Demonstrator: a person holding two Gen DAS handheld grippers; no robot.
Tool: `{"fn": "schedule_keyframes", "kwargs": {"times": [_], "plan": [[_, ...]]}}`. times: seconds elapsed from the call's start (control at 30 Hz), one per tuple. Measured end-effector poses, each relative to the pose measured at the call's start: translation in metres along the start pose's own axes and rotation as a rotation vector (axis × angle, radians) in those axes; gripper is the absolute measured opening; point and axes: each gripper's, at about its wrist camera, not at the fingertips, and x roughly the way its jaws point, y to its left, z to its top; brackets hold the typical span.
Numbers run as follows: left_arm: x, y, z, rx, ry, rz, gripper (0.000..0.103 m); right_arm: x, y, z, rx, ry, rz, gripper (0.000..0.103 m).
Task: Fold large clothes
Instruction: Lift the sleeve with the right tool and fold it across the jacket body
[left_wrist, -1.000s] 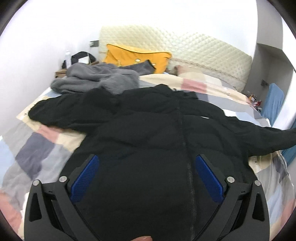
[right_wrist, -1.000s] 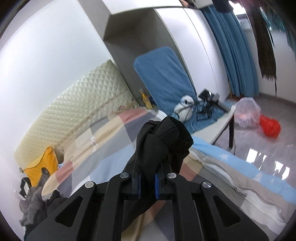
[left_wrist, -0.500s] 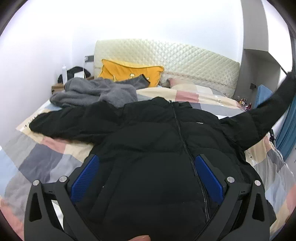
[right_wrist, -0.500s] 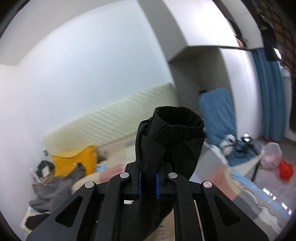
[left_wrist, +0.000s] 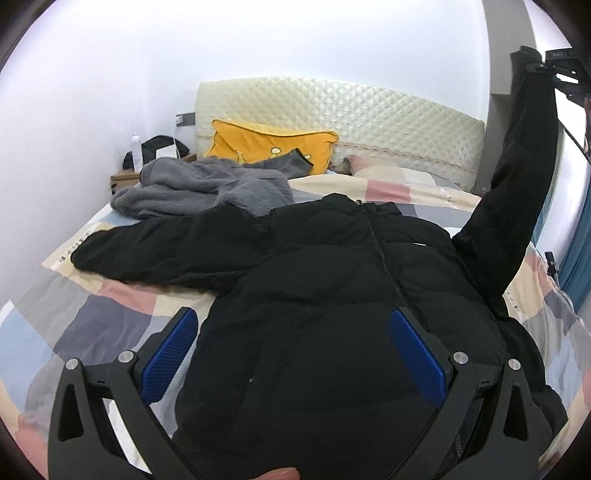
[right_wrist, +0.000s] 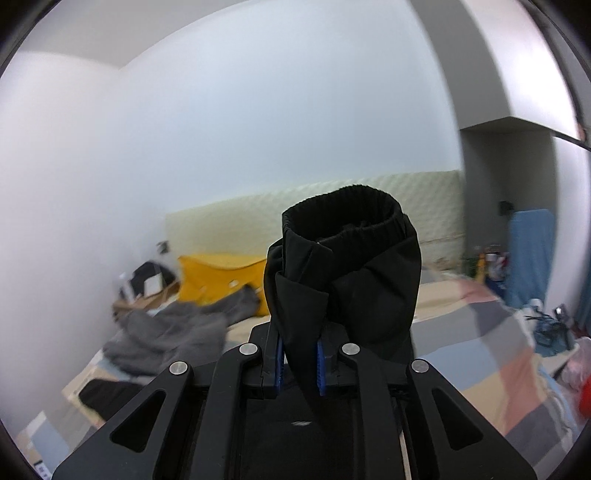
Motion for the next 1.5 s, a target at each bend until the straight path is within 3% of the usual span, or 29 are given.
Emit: {"fn": "schedule_keyframes", "kwargs": {"times": [0.23, 0.53, 0.67, 0.97, 1.03, 1.1, 1.33, 1.4, 1.5], "plan": [[0.009, 0.029, 0.001, -0.079, 0.026, 0.007, 0.103, 0.042, 0.094, -0.044, -0.115, 0.115, 0.171, 0.013], [0.014, 0.050, 0.000, -0.148, 0.040, 0.036, 0.103, 0.115, 0.194, -0.152, -0.226, 0.340, 0.346, 0.013], [0.020, 0.055, -0.001, -0.167, 0.057, 0.046, 0.103, 0.145, 0.219, -0.200, -0.273, 0.441, 0.369, 0.014], [0.035, 0.062, -0.007, -0.195, 0.091, 0.054, 0.103, 0.168, 0.225, -0.288, -0.324, 0.595, 0.381, 0.020], [0.039, 0.062, -0.009, -0.192, 0.099, 0.058, 0.103, 0.170, 0.228, -0.288, -0.335, 0.608, 0.399, 0.033], [0.042, 0.061, -0.009, -0.188, 0.104, 0.065, 0.103, 0.166, 0.234, -0.285, -0.337, 0.611, 0.432, 0.057], [0.043, 0.052, -0.009, -0.153, 0.116, 0.040, 0.103, 0.131, 0.205, -0.245, -0.236, 0.523, 0.457, 0.059], [0.043, 0.048, -0.008, -0.147, 0.118, 0.026, 0.103, 0.111, 0.178, -0.233, -0.184, 0.481, 0.432, 0.069], [0.042, 0.040, -0.004, -0.130, 0.114, 0.019, 0.103, 0.082, 0.133, -0.224, -0.130, 0.429, 0.359, 0.072]]}}
